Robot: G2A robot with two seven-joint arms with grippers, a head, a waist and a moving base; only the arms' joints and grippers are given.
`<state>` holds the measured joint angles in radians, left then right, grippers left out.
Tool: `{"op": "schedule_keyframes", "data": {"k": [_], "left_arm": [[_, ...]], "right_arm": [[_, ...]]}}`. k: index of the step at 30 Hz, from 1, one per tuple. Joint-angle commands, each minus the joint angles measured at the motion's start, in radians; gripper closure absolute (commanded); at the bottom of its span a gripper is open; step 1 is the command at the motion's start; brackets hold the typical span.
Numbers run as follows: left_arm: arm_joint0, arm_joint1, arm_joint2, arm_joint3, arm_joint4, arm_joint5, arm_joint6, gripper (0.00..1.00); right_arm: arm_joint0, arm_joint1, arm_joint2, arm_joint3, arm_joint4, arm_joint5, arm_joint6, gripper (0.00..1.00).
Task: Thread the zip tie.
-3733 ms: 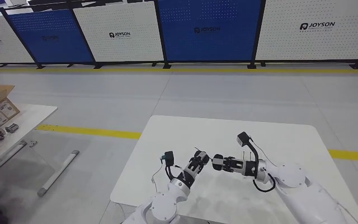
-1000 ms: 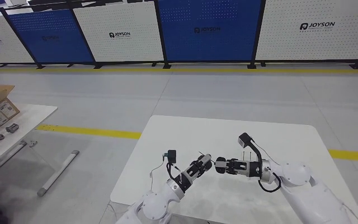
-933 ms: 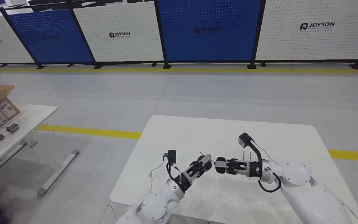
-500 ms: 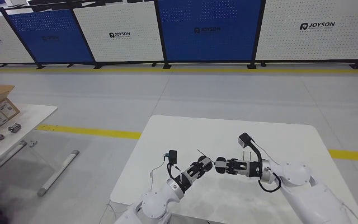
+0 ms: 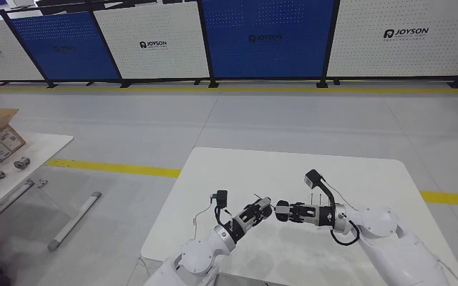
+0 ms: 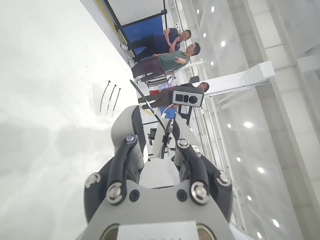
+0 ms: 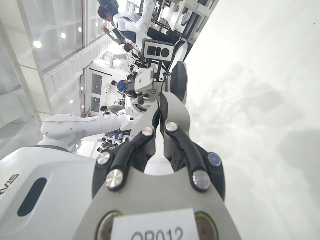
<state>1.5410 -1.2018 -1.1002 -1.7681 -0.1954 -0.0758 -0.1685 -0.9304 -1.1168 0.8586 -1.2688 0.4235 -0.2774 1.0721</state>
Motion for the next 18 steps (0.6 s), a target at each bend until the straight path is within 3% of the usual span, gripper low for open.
{"op": "schedule_keyframes", "data": {"k": [1,13,14,15,18], "left_arm": [[-0.001,0.000,0.001,0.000,0.003,-0.002,0.001,0.99],[0.008,0.001,0.002,-0.006,0.030,-0.021,0.006,1.00],[0.011,0.001,0.003,-0.008,0.036,-0.023,0.012,1.00],[0.012,0.001,0.003,-0.010,0.043,-0.024,0.019,1.00],[0.015,0.000,0.006,-0.015,0.060,-0.019,0.042,1.00]], "right_arm": [[0.000,0.000,0.000,0.000,0.000,0.000,0.000,1.00],[0.000,0.000,0.000,0.000,0.000,0.000,0.000,1.00],[0.000,0.000,0.000,0.000,0.000,0.000,0.000,0.60],[-0.005,0.000,0.001,-0.004,-0.001,0.002,-0.013,0.00],[-0.025,0.003,0.017,-0.023,-0.002,0.004,-0.029,0.00]]}}
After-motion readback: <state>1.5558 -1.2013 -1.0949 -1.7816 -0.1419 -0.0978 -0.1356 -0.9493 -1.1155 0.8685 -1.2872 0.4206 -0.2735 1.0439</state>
